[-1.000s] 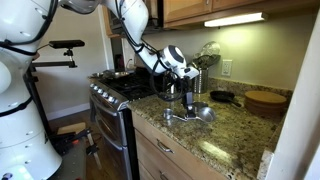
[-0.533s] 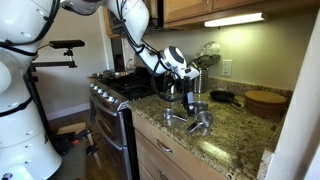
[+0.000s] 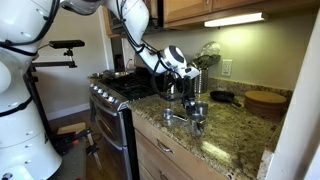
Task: Unstack the cups
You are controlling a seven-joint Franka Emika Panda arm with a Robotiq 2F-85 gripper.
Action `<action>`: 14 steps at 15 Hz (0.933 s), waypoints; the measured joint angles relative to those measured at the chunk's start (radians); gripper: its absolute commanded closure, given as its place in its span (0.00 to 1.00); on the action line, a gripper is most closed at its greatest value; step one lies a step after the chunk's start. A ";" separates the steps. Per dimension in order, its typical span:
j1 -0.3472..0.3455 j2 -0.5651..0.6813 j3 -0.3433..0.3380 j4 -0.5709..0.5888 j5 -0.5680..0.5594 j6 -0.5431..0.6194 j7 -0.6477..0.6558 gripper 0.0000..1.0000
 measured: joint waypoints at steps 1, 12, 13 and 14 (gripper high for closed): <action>0.000 -0.001 0.000 0.001 0.000 0.000 0.000 0.00; -0.016 -0.066 0.020 -0.002 0.029 0.003 -0.036 0.00; -0.022 -0.076 0.021 -0.003 0.039 0.004 -0.045 0.00; -0.028 -0.088 0.023 -0.006 0.053 0.006 -0.056 0.00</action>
